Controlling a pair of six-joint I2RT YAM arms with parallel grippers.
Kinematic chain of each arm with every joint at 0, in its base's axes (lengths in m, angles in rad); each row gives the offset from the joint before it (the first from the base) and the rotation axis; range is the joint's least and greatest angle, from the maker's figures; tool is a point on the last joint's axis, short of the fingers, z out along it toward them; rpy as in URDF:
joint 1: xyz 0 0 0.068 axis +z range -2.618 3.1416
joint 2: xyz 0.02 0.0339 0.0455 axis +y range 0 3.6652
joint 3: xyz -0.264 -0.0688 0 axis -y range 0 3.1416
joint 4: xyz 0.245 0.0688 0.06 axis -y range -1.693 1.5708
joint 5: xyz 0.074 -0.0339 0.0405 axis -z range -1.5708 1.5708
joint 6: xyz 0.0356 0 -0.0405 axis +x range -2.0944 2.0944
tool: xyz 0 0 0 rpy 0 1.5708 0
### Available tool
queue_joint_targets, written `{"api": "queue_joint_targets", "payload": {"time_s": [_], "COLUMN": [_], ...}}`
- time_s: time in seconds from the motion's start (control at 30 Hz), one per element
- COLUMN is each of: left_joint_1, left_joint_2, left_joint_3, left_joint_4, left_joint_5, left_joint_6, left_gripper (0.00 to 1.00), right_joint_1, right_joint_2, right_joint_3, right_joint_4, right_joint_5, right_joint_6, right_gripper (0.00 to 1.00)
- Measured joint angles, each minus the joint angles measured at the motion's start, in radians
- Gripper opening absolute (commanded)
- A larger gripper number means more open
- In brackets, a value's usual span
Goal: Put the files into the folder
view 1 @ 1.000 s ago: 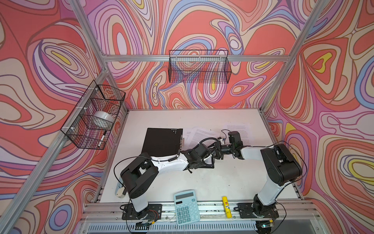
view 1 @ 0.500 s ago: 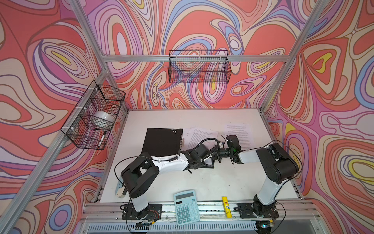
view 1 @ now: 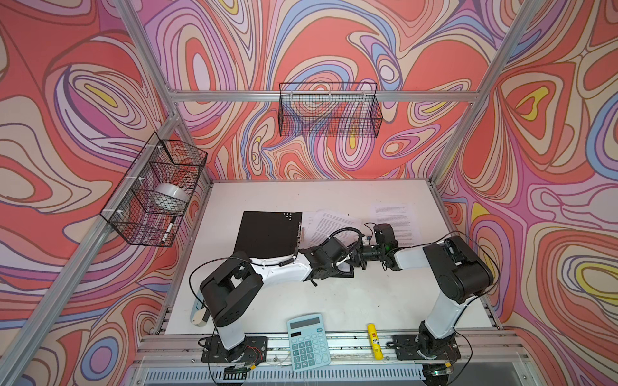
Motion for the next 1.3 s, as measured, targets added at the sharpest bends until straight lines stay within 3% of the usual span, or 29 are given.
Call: {"api": "queue_joint_targets", "payload": {"time_s": [0.17,0.67,0.93,1.13,1.3], "left_joint_1": [0.000,0.000,0.001,0.001,0.001], "left_joint_2": [0.001,0.019,0.019,0.019,0.019], "left_joint_3": [0.000,0.000,0.000,0.000,0.000], "left_joint_4": [0.000,-0.021,-0.040,-0.048,-0.053], "left_joint_5": [0.000,0.000,0.001,0.001,0.008], "left_joint_6": [-0.001,-0.027,-0.031,-0.031,-0.031], "left_gripper": [0.05,0.05,0.04,0.05,0.05], "right_joint_1": [-0.005,-0.011,0.001,0.007,0.016], "right_joint_2": [-0.028,-0.047,-0.037,-0.037,-0.037], "right_joint_3": [0.000,-0.051,-0.051,-0.051,-0.045], "right_joint_4": [-0.029,0.096,0.124,0.129,0.064], "right_joint_5": [0.005,0.021,0.029,0.038,0.041], "right_joint_6": [-0.002,0.098,0.118,0.121,0.071], "right_gripper": [0.41,0.40,0.28,0.25,0.14]}}
